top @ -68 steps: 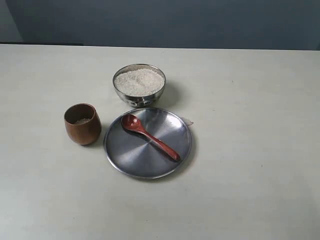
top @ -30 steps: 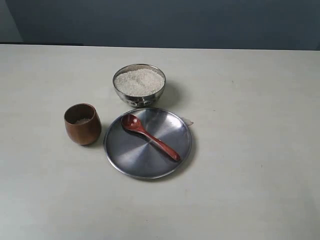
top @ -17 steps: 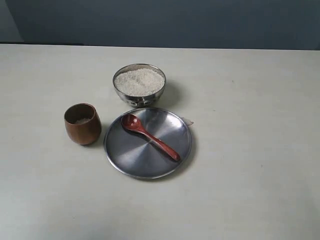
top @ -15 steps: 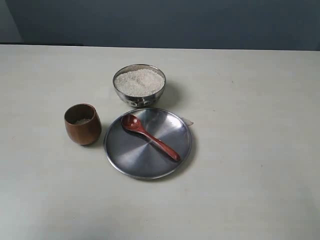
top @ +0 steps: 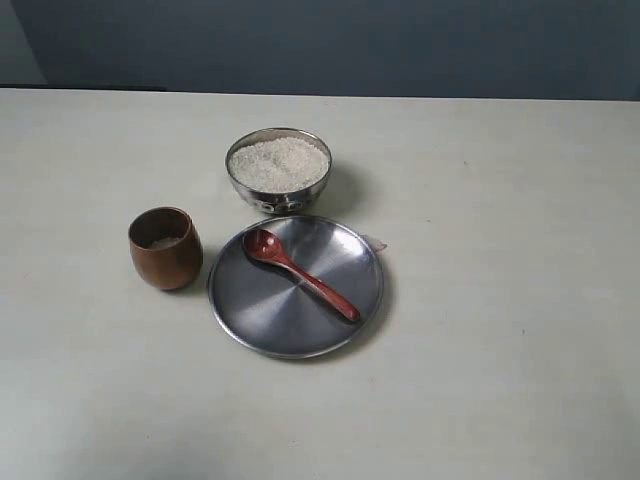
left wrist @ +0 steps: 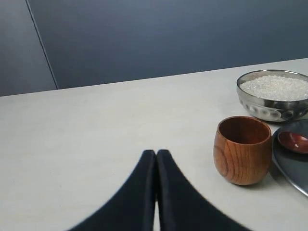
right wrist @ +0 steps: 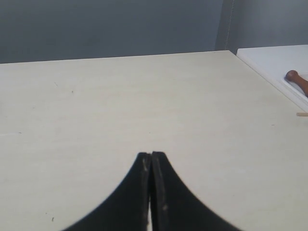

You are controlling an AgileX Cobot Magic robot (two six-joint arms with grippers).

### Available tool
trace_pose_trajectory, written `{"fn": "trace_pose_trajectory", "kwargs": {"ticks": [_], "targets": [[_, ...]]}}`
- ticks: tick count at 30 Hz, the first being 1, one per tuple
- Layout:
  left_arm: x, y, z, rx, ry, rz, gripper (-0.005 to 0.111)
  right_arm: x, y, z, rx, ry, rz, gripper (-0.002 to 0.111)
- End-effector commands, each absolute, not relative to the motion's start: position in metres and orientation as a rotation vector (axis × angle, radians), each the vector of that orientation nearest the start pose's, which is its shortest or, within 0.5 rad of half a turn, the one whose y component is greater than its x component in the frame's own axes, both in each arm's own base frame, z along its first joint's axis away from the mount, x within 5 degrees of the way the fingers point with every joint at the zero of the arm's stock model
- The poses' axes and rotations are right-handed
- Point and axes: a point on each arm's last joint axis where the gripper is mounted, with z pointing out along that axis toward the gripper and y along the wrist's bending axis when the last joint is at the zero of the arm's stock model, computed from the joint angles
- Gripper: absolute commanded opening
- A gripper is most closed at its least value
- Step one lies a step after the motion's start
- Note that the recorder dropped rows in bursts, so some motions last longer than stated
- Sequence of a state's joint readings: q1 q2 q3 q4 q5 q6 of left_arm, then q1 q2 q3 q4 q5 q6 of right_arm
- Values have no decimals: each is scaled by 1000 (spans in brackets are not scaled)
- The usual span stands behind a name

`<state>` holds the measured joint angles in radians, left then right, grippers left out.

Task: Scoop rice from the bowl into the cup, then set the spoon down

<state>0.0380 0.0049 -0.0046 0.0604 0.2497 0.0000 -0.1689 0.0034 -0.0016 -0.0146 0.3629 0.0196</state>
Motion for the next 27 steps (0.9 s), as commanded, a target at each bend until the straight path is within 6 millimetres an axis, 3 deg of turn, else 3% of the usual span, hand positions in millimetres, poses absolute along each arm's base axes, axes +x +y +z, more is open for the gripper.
{"fn": "trace_pose_trajectory", "kwargs": {"ticks": [1, 27], "targets": [[55, 4, 187, -2, 1768, 79, 0, 52, -10, 181, 168, 1838, -121, 0], [54, 3, 183, -14, 1820, 63, 0, 52, -9, 181, 183, 1836, -98, 0]]}}
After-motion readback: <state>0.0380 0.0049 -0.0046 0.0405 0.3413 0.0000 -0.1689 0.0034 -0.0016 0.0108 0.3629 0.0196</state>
